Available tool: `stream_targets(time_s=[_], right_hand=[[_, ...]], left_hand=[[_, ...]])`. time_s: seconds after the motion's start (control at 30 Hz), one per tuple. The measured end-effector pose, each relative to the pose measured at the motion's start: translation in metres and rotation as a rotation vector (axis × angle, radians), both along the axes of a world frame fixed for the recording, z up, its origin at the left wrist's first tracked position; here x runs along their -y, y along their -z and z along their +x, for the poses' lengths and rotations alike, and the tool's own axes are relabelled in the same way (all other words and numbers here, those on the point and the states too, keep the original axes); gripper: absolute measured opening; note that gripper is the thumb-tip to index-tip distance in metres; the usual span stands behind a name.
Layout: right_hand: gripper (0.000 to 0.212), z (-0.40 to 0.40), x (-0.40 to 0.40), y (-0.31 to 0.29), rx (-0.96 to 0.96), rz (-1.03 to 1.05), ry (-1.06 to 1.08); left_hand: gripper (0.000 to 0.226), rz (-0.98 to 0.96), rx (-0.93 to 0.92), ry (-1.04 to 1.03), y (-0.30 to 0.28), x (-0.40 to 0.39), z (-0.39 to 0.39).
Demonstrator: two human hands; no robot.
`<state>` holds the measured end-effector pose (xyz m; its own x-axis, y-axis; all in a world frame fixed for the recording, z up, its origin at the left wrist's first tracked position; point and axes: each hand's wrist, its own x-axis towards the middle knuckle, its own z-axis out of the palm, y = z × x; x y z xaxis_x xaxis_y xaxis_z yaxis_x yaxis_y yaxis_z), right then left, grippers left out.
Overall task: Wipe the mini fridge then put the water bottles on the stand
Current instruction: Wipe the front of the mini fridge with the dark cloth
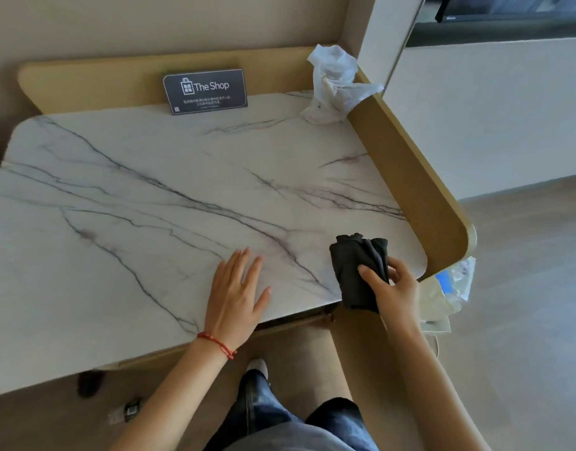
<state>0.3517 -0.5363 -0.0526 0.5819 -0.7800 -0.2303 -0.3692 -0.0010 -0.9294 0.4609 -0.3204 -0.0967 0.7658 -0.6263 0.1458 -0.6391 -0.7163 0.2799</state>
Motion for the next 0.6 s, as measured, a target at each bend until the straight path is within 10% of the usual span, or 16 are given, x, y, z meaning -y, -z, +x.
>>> stream_targets(time_s=[0.6], right_hand=[[0.037,-0.12,-0.019,0.036,0.043,0.178,-0.176]], left_hand=[[0.05,0.048,-0.019,-0.218,0.021,-0.032,-0.145]])
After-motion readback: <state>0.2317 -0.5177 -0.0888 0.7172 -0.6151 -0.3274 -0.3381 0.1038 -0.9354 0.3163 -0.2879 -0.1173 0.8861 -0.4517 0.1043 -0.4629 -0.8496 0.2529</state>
